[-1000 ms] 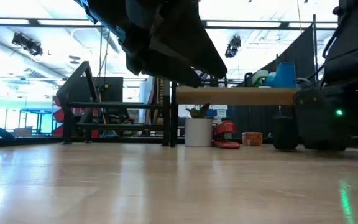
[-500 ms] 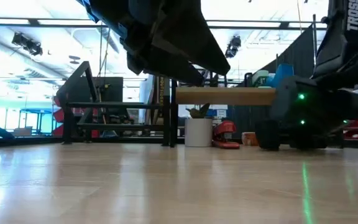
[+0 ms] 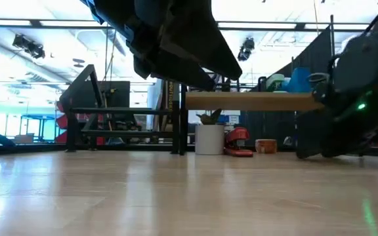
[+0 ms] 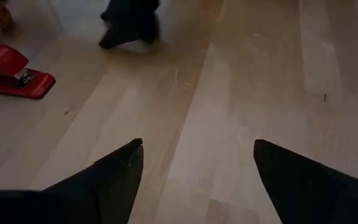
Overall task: Stock shelves
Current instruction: Remove the blue tape dispenser from the shelf
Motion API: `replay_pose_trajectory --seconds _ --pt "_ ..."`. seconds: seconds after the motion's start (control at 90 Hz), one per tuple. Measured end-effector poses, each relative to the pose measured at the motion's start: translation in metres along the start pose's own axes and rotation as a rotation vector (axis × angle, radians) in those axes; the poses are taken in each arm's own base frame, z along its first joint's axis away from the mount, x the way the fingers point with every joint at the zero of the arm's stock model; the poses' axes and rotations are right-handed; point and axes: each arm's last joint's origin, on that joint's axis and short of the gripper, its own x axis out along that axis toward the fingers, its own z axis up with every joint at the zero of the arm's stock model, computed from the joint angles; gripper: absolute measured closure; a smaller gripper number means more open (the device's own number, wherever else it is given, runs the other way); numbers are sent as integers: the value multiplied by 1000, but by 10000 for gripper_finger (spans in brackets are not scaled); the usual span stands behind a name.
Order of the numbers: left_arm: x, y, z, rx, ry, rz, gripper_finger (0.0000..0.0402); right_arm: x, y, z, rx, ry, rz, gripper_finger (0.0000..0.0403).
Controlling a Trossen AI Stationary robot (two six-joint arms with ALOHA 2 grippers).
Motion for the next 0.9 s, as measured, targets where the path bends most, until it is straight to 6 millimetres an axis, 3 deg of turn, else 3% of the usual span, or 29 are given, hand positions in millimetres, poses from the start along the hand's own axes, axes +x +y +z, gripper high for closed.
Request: replay_pose_trajectory --seconds 0.233,0.4,0.522,0.7,0.8,0.9 --pt "0 0 0 0 0 0 117 -43 0 4 -130 217 225 58" --pt "0 0 0 -2 -2 -1 117 -80 22 27 -276 166 419 58" --pt "0 0 1 -5 -6 -3 117 -108 44 55 -354 34 508 58" --pt "0 0 1 -5 -5 -3 117 -139 54 110 -372 -259 309 58" --pt "0 0 1 -5 -5 -3 117 -148 39 143 -351 -364 114 58" --pt "0 0 1 -4 -5 -3 117 -147 8 173 -291 -362 -71 58"
